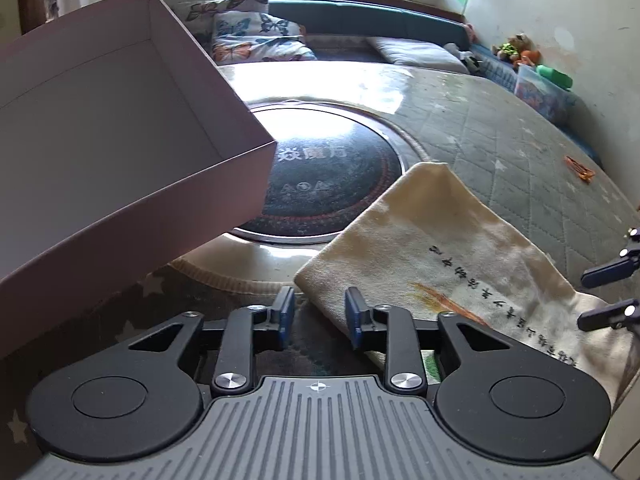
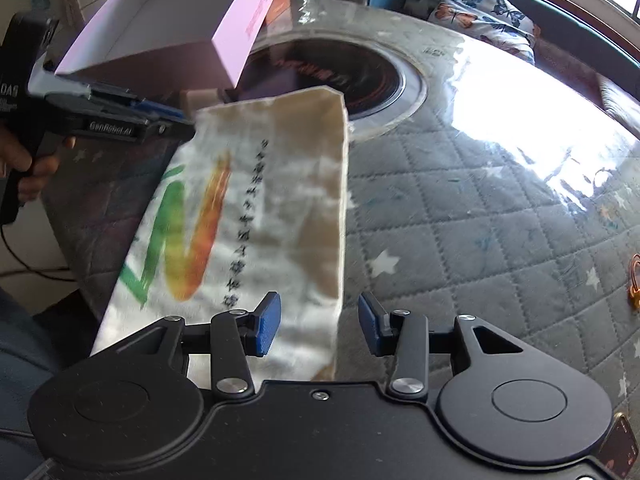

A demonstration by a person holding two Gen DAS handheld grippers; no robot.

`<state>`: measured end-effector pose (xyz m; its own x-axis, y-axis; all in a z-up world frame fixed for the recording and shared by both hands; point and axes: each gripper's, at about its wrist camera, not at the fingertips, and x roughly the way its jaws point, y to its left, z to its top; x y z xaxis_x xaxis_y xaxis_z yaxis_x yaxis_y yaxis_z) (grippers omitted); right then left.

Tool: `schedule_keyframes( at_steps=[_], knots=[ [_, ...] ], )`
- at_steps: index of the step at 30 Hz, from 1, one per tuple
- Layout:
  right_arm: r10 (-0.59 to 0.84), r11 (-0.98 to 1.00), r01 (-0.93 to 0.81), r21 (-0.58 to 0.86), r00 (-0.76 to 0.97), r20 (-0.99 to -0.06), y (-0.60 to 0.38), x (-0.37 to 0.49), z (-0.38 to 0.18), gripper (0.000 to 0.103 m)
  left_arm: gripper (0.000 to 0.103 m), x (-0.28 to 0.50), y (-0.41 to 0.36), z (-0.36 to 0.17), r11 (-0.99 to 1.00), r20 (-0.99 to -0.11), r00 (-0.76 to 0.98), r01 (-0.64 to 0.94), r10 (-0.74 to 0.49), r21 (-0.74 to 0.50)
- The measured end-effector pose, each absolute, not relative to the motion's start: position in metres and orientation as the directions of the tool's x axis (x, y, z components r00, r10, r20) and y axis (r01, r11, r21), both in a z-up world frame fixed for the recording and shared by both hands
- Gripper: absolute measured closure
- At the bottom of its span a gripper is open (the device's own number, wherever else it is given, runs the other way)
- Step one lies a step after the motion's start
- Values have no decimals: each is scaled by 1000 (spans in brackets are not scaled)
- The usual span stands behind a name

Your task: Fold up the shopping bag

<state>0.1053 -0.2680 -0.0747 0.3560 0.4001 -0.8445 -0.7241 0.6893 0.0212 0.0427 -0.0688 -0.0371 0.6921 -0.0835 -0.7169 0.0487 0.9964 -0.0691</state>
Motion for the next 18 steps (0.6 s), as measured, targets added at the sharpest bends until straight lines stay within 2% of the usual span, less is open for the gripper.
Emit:
schedule_keyframes(
  at_steps=[3, 8, 18],
  knots=[
    [386, 680, -734, 7, 350, -854, -266, 107, -79, 57, 78, 50, -69, -40, 995, -719, 687, 58, -100, -84],
    [377, 650, -760, -8, 331, -865, -259, 100, -80, 59, 87, 65, -78, -39, 993, -709, 699, 112, -97, -25],
    [402, 621, -783, 20, 297, -866, -253, 75, -76, 56, 91, 111, -107, -48, 969, -672, 725, 242, -152, 42]
  ],
)
